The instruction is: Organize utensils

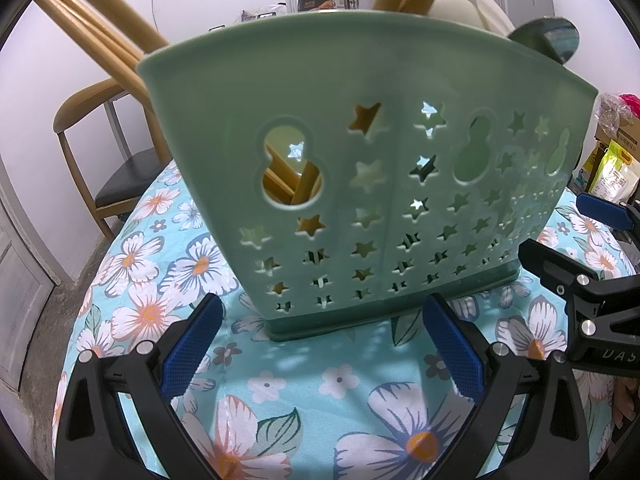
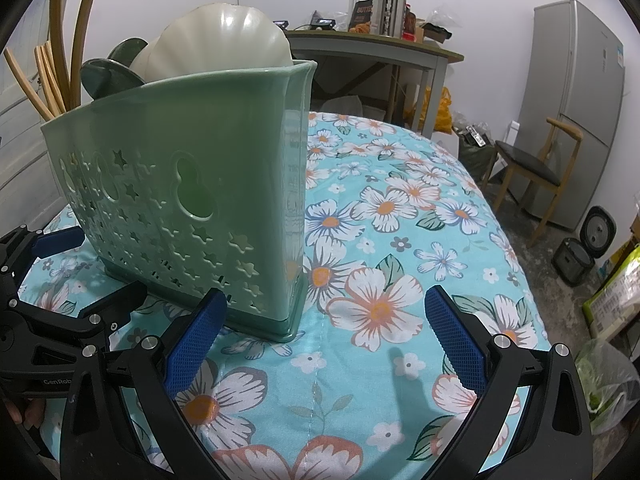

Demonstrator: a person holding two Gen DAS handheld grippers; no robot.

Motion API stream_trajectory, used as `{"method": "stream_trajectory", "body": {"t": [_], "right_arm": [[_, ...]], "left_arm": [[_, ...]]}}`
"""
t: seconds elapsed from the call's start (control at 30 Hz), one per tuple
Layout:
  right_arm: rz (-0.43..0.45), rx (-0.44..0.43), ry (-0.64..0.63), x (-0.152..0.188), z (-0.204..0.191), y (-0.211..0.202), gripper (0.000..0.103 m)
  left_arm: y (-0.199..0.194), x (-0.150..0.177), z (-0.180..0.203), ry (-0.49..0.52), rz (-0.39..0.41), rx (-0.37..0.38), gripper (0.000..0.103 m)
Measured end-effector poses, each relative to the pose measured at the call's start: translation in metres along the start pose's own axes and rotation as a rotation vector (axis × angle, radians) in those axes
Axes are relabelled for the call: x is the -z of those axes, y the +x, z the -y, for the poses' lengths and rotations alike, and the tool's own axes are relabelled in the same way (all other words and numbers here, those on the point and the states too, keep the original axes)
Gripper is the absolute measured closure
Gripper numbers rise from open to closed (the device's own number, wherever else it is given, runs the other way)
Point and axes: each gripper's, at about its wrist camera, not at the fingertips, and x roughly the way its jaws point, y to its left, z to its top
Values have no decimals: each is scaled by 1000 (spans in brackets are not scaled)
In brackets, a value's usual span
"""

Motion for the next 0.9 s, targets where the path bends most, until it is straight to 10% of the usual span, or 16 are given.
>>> {"method": "stream_trajectory", "body": {"t": [0.9], "right_arm": [[0, -1, -3, 0, 0, -1, 7]], "left_arm": [[1, 2, 4, 4, -1, -9, 5]]}}
